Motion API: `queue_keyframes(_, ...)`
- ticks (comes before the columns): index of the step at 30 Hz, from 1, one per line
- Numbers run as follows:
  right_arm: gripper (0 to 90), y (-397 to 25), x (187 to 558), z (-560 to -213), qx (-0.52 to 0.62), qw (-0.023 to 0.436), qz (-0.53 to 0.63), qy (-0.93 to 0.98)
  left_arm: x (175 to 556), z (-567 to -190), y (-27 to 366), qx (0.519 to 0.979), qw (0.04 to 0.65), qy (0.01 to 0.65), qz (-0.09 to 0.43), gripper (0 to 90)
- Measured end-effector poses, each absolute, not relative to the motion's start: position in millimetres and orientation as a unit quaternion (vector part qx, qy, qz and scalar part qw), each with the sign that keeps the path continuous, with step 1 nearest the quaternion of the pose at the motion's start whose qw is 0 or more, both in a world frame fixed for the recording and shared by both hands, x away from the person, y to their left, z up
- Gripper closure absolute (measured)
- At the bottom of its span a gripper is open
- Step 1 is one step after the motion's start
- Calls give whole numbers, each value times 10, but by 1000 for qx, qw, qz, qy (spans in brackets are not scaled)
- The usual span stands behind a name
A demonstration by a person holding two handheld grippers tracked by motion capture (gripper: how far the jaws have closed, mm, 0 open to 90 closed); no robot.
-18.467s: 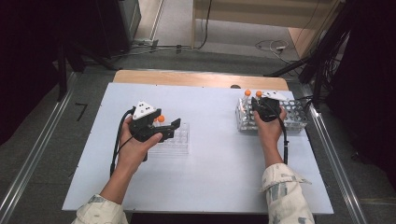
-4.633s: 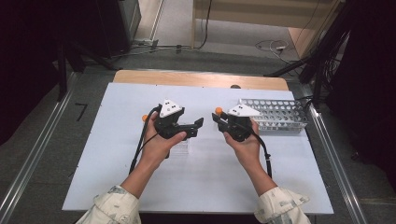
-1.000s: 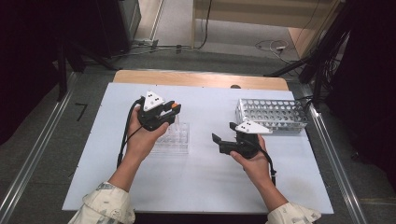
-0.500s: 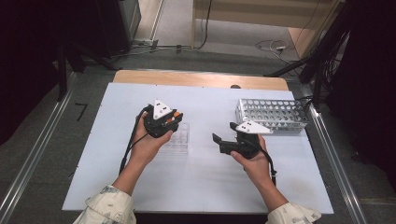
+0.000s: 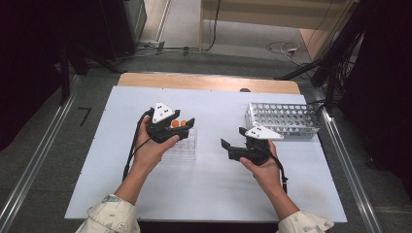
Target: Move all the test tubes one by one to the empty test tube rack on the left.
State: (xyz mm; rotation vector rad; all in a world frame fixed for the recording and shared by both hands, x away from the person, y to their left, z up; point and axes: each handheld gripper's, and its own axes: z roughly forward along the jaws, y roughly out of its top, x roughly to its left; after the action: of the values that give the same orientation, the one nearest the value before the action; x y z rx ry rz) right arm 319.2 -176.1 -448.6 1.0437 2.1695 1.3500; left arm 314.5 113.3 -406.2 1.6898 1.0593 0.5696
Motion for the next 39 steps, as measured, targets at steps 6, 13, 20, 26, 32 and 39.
queue_keyframes(6, 163, -1771, 3185, -4475, 373, 190, 483, 769, 3089, -4036, 1184, 692, 519, 444, 236, 213)
queue_keyframes(13, 164, -1847, 3190, -4461, 380, 194, 484, 764, 2995, -4062, 1275, 684, 526, 450, 231, 206)
queue_keyframes(20, 163, -1974, 3178, -4431, 390, 202, 486, 755, 2910, -4092, 1346, 688, 519, 452, 228, 166)
queue_keyframes(26, 162, -2146, 3149, -4424, 404, 208, 485, 747, 2822, -4117, 1458, 684, 516, 460, 235, 154)
queue_keyframes(32, 161, -2264, 3112, -4430, 414, 210, 483, 742, 2781, -4157, 1538, 682, 510, 466, 237, 154)
queue_keyframes(39, 161, -2343, 3084, -4424, 421, 212, 484, 737, 2738, -4181, 1582, 678, 511, 469, 242, 154)
